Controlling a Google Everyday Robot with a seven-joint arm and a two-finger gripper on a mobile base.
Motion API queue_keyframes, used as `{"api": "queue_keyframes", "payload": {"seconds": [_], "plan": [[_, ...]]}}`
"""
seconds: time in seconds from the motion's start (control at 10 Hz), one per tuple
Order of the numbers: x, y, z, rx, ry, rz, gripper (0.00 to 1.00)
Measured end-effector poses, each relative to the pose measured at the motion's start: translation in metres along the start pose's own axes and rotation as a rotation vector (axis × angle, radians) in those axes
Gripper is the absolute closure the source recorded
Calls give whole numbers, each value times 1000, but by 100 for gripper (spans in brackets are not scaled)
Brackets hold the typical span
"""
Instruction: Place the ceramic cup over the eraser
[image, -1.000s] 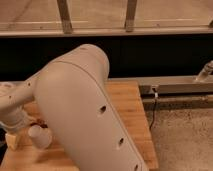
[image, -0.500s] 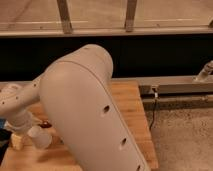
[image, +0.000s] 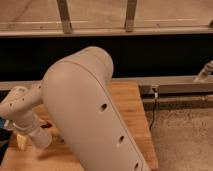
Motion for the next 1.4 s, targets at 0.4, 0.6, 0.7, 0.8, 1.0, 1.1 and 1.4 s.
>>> {"api": "queue_keyframes", "payload": {"seconds": [0.4,0.6,0.7,0.8,1.0,1.1,1.4], "plan": [[3,-7,5,7,3,7,59],[2,-6,6,8,7,6,80],[1,-7,6,10,10,4,90],[0,-6,4,14,10,-2,97],[-2,-2,0,22,7,-14,100],[-2,-1,-4,28,1,-16,100],[-2,0,-33,65,-16,-19,100]]}}
